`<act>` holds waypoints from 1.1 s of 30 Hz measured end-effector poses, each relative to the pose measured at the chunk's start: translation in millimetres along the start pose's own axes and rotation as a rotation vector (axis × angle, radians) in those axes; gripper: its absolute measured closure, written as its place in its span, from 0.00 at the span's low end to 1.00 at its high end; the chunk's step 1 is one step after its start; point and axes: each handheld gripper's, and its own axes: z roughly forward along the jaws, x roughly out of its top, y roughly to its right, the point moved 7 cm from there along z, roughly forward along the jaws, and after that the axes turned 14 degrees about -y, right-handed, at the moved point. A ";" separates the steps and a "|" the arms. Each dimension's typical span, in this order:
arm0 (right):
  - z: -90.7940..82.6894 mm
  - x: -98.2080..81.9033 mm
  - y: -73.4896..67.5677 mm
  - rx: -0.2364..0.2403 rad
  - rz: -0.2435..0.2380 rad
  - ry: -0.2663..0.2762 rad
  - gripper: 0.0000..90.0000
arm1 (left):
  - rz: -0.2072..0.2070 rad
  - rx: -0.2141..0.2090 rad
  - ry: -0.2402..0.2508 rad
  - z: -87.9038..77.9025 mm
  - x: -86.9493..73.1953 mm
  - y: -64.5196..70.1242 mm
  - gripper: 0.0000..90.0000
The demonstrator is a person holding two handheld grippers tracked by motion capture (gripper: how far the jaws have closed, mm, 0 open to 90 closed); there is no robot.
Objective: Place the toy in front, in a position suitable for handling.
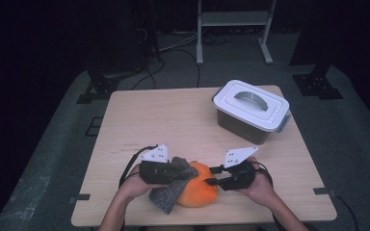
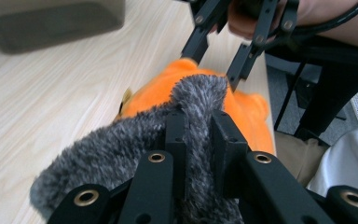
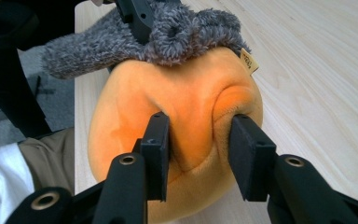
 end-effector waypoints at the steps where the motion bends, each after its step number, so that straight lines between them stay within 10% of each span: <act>1: 0.2 -0.3 0.8 0.005 0.003 0.001 0.67 | -0.008 -0.004 0.000 0.3 -1.4 -0.8 0.87; 14: 6.9 -8.2 4.8 0.111 0.074 -0.009 0.45 | -0.040 -0.069 0.004 6.9 -10.6 -3.2 0.87; 22: 7.4 -2.5 0.2 0.045 0.041 -0.034 0.68 | 0.002 -0.022 0.026 4.2 -0.1 2.6 0.87; 33: 2.9 4.1 -4.5 -0.008 0.002 -0.011 0.72 | 0.005 -0.018 0.020 4.9 1.7 1.3 0.87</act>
